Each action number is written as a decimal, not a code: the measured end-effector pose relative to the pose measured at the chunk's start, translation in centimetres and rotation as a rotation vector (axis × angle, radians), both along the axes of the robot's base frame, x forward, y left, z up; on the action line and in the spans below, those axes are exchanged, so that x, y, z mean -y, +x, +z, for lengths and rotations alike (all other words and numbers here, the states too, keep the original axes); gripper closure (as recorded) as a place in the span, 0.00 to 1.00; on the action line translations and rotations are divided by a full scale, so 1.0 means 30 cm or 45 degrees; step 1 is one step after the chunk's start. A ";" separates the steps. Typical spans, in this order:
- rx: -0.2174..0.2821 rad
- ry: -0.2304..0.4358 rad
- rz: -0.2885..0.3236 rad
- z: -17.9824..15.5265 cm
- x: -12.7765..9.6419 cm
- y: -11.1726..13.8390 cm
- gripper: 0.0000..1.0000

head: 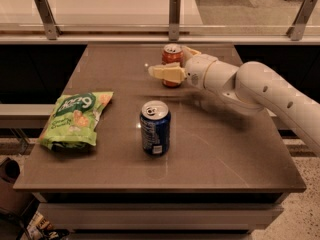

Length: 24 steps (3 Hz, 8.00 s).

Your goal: Knock coke can over

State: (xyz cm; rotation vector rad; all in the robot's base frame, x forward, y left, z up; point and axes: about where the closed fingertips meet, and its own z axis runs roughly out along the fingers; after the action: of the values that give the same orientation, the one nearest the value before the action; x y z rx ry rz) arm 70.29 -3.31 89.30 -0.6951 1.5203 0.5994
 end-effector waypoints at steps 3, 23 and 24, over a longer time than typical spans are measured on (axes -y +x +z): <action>0.001 0.001 0.014 0.003 -0.025 -0.003 0.88; 1.561 -0.698 0.325 0.419 0.120 -0.092 1.00; 1.647 -0.717 0.313 0.419 0.118 -0.104 1.00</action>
Offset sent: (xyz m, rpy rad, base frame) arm -0.0002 0.0022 0.0002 0.0003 -0.0001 0.0033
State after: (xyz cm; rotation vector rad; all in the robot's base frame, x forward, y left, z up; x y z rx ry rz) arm 67.19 -6.85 101.87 -1.3532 0.3489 -0.1798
